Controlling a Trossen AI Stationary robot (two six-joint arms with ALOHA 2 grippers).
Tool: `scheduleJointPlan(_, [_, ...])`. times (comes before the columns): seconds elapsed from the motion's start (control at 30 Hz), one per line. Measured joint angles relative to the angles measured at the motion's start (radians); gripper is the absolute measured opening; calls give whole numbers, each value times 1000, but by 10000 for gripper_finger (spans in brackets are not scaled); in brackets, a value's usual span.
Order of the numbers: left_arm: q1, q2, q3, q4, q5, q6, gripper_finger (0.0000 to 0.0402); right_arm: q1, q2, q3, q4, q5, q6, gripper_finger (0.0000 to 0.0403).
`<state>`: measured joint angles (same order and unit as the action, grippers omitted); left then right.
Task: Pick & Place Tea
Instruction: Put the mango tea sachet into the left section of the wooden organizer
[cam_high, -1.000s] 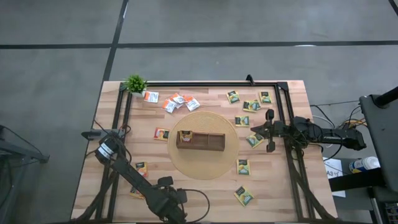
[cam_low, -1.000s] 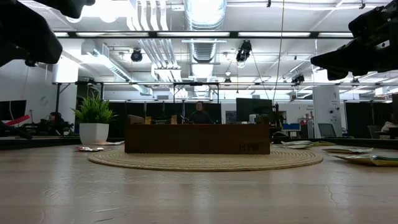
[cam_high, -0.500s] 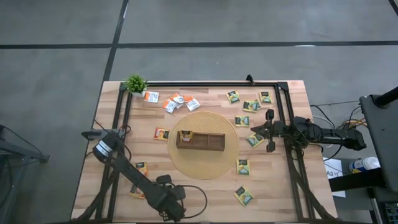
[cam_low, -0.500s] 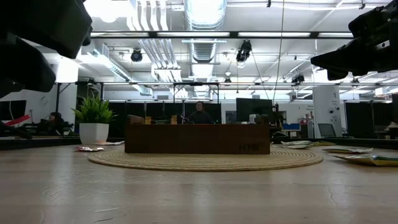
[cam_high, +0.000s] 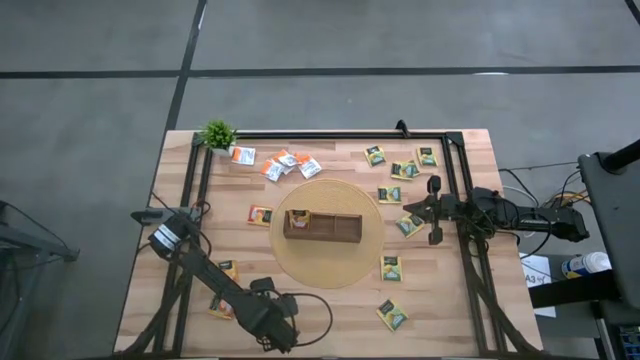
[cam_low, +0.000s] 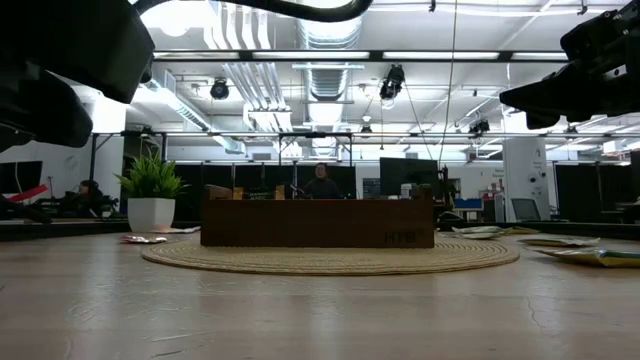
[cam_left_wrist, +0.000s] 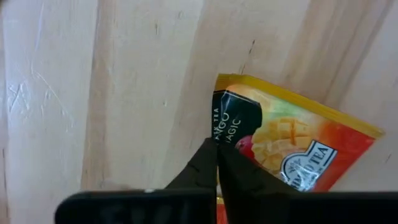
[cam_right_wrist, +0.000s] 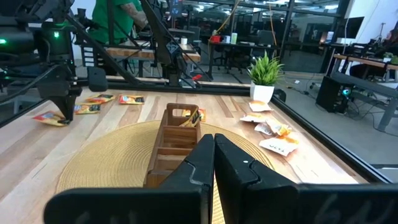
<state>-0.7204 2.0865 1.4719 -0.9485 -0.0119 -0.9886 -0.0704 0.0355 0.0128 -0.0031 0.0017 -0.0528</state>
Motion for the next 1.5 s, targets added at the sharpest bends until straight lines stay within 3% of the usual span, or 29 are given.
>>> scheduleJointPlan(0.27, [4,-32,-2,-23,-56,59,0,0,0,0,0,0,0,9])
scheduleJointPlan(0.6, [25,-75,77,-332,-425,72,0,0,0,0,0,0,0,9])
scheduleJointPlan(1.17, [214,-79,140,-415,-939,297,0,0,0,0,0,0,0,9])
scheduleJointPlan(1.5, [285,-79,111,-419,-1039,398,0,0,0,0,0,0,0,9])
